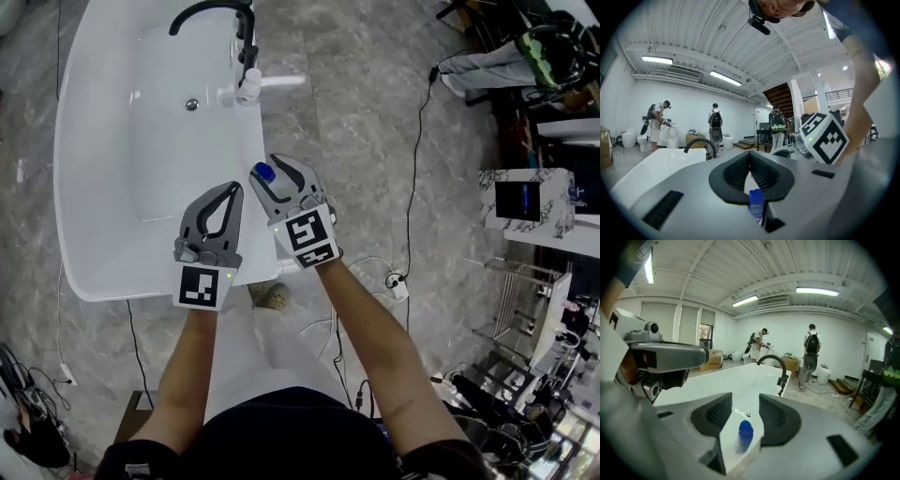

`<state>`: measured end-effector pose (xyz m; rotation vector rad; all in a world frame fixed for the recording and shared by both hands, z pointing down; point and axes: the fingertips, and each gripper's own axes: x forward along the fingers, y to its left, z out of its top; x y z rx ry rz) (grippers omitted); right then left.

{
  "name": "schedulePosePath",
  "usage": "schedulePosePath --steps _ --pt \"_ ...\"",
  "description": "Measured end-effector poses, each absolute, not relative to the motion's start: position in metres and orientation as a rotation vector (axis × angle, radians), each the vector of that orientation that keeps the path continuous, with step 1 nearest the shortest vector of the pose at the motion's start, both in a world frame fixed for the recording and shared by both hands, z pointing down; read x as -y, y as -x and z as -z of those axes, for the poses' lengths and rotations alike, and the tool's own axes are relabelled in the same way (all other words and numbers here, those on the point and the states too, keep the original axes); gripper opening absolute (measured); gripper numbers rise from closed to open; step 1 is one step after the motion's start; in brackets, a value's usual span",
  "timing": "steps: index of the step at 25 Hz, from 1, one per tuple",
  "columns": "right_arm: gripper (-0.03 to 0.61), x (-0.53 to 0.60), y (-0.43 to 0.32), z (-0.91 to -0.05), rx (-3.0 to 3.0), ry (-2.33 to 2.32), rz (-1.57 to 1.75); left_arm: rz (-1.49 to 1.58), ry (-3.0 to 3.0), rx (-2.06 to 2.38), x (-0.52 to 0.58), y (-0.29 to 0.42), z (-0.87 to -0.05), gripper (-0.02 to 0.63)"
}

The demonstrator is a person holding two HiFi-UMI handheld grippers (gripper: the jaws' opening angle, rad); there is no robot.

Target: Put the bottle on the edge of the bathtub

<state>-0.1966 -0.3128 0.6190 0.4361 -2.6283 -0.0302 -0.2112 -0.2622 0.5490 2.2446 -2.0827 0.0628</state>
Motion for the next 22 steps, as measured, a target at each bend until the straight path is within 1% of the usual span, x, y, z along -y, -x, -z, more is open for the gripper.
schedulePosePath --steps 2,4,6,8,12,18,22 --pt "0.178 0.306 0.186 -0.594 2.649 -0.482 0.021 -0.057 -2.269 2.086 0.26 0.208 -0.529 0.003" --pt "0.144 0.299 0.175 -0.569 2.667 -0.526 0.031 -0.042 -2.278 2.084 0.256 0.205 -0.51 0.003" --pt "0.08 0.294 0.163 -0.548 2.681 -0.575 0.048 -0.032 -2.278 2.078 0.253 0.202 -0.499 0.003" --pt "0.002 0.292 0.153 -0.528 2.7 -0.632 0.028 -0.028 -2.284 2.078 0.25 0.197 -0.485 0.003" --pt "0.002 0.271 0.141 -0.489 2.732 -0.695 -0.054 -0.011 -2.278 2.091 0.234 0.19 -0.453 0.003" --pt "0.002 0.233 0.131 -0.433 2.807 -0.738 0.029 0.016 -2.28 2.134 0.203 0.184 -0.414 0.003" --pt "0.002 0.224 0.121 -0.396 2.853 -0.821 0.026 0.02 -2.309 2.187 0.188 0.187 -0.38 0.003"
